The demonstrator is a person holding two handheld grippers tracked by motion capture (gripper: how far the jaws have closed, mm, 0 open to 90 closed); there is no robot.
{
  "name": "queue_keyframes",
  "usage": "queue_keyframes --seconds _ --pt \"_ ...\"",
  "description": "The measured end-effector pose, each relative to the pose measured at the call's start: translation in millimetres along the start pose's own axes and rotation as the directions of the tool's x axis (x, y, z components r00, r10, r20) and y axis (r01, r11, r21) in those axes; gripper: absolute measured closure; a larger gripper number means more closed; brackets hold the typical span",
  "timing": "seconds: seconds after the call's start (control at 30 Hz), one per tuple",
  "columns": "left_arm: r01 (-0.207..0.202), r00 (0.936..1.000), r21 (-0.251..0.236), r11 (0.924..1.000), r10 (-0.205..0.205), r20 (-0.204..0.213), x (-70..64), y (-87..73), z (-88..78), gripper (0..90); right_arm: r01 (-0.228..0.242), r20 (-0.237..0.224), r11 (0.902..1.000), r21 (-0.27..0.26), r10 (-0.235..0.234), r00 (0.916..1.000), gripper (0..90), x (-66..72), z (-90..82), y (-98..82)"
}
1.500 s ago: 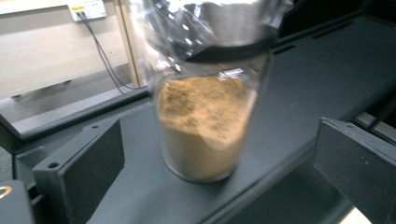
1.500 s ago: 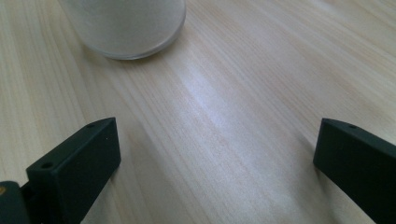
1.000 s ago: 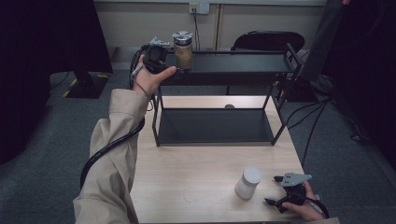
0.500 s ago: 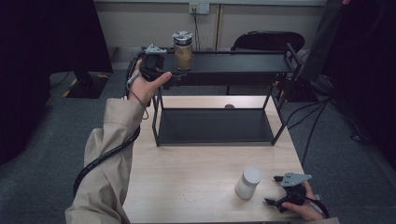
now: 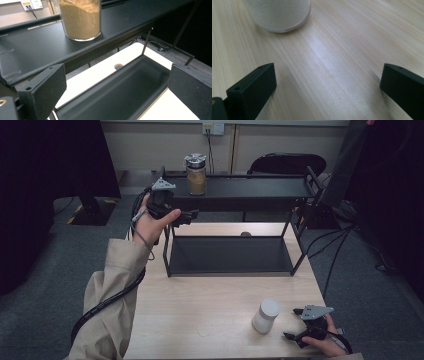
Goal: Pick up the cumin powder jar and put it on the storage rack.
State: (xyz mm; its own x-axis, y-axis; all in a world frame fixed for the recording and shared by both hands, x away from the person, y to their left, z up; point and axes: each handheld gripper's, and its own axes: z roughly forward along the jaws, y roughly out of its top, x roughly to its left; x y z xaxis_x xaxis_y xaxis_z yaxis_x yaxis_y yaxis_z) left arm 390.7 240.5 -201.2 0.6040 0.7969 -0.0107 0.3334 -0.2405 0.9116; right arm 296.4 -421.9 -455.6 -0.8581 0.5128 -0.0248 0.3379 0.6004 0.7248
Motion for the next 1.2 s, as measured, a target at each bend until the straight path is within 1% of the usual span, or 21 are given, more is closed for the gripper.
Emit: queue_keyframes --seconds 0.07,0.17,0.23,0.37,0.53,0.7,0.73,0.83,0.9,0.97,1.1,1.2 --pt "0.007 0.9999 -0.002 1.0000 -0.007 0.011 -0.8 -5.9 -1.2 1.5 0.000 0.000 1.0000 0.000 0.000 1.0000 0.0 0.0 0.0 0.1" --pt "-0.003 0.9999 0.002 1.0000 0.003 0.013 -1.8 -11.1 -2.0 1.6 0.000 0.000 1.0000 0.001 0.000 1.0000 0.0 0.0 0.0 0.1" --pt "0.010 0.9998 -0.007 0.9999 -0.010 0.018 -1.8 -17.6 -2.6 1.7 0.001 0.000 1.0000 0.000 -0.001 1.0000 0.0 0.0 0.0 0.0" --pt "-0.011 0.9998 -0.010 0.9999 0.011 0.014 -6.5 -29.2 -3.7 1.7 0.001 0.000 1.0000 0.000 -0.001 1.0000 0.0 0.0 0.0 0.0" --pt "-0.016 0.9992 -0.022 0.9996 0.017 0.037 -11.2 -49.3 -5.8 1.9 0.001 0.000 1.0000 0.000 -0.001 1.0000 0.0 0.0 0.0 0.0" --pt "0.010 0.9987 -0.024 0.9997 -0.009 0.050 -13.1 -68.4 -9.3 1.9 0.001 0.000 1.0000 0.000 -0.001 1.0000 0.0 0.1 0.0 -0.1" --pt "0.008 0.9986 -0.020 0.9998 -0.006 0.052 -13.1 -71.0 -10.3 1.9 0.001 0.000 1.0000 0.000 -0.001 1.0000 0.0 0.1 0.0 -0.1" --pt "0.001 0.9990 -0.012 0.9999 0.000 0.044 -14.9 -78.7 -13.2 2.0 0.001 0.001 1.0000 0.000 -0.001 1.0000 0.0 0.1 0.0 -0.1" --pt "0.009 0.9988 -0.013 0.9999 -0.008 0.049 -13.8 -85.5 -14.9 2.0 0.001 0.000 1.0000 0.000 -0.001 1.0000 0.0 0.1 0.0 0.0" --pt "0.018 0.9990 -0.016 0.9997 -0.017 0.042 -14.0 -92.8 -16.3 2.0 0.001 0.001 1.0000 0.000 -0.001 1.0000 0.0 0.1 0.0 0.0" --pt "0.036 0.9985 -0.018 0.9992 -0.035 0.041 -12.5 -104.4 -17.6 2.1 0.001 0.000 1.0000 0.000 -0.001 1.0000 0.0 0.1 0.0 0.0" --pt "0.034 0.9988 -0.013 0.9994 -0.033 0.036 -12.7 -110.2 -18.5 2.1 0.001 0.001 1.0000 0.000 -0.001 1.0000 0.0 0.1 0.0 0.0"
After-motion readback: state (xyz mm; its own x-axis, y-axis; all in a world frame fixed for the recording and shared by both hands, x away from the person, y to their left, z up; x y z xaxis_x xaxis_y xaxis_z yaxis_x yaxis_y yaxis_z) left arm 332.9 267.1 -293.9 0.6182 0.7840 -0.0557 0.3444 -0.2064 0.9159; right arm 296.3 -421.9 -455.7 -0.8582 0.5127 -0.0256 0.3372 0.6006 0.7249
